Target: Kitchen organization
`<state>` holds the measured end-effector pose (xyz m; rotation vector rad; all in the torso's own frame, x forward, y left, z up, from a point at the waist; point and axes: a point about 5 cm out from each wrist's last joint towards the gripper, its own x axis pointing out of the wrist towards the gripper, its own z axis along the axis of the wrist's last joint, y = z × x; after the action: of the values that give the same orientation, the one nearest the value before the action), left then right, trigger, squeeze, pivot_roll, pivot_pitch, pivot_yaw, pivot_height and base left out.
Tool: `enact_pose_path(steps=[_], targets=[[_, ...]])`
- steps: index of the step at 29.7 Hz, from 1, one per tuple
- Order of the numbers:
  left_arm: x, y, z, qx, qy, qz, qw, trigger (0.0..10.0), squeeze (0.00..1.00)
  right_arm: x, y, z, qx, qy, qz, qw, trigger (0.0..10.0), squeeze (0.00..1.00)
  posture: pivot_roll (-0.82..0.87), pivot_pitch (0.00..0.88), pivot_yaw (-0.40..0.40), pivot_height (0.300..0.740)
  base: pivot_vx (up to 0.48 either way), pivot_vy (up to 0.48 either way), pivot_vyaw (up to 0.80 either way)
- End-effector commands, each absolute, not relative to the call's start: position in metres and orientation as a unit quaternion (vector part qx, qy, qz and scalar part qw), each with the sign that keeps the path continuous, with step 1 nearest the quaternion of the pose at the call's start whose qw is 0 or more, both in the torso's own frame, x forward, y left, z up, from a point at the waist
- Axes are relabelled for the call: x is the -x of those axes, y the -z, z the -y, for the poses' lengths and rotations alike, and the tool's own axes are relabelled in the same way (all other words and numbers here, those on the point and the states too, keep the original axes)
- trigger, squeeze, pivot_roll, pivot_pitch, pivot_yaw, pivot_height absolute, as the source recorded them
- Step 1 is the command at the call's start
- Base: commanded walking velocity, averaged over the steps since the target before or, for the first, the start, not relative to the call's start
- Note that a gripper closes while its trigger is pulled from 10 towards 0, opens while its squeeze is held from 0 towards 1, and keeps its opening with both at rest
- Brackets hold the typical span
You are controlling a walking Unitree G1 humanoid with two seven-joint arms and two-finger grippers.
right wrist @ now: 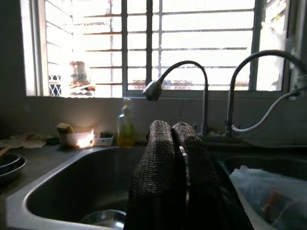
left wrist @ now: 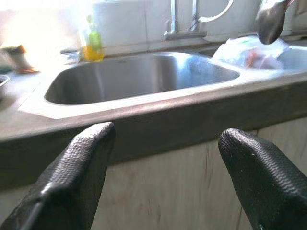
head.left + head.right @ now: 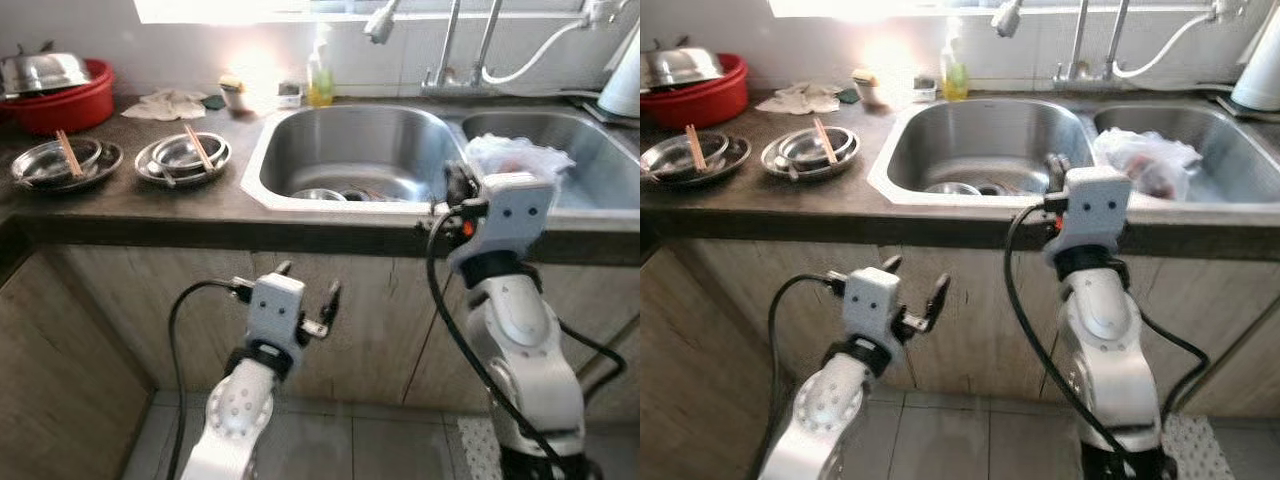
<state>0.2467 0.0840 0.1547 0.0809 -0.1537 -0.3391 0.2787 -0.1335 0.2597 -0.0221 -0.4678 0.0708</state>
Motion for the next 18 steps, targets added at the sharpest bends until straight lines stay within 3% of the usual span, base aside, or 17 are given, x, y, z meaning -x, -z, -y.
enact_pose_path(steps=[1,18], targets=[[-0.246,-0.157,-0.078,-0.035,0.18,0.082,0.98,10.0,0.0,-0.28,-0.261,0.142,0.014,-0.019,0.234,0.972,10.0,0.0,0.03,0.031,-0.009,0.74,0.375,0.0,0.0],[-0.247,-0.155,-0.076,-0.036,0.183,0.081,0.979,10.0,0.0,-0.295,-0.266,0.142,0.028,-0.022,0.224,0.974,10.0,0.0,0.03,0.012,-0.015,0.74,0.374,0.0,0.0]])
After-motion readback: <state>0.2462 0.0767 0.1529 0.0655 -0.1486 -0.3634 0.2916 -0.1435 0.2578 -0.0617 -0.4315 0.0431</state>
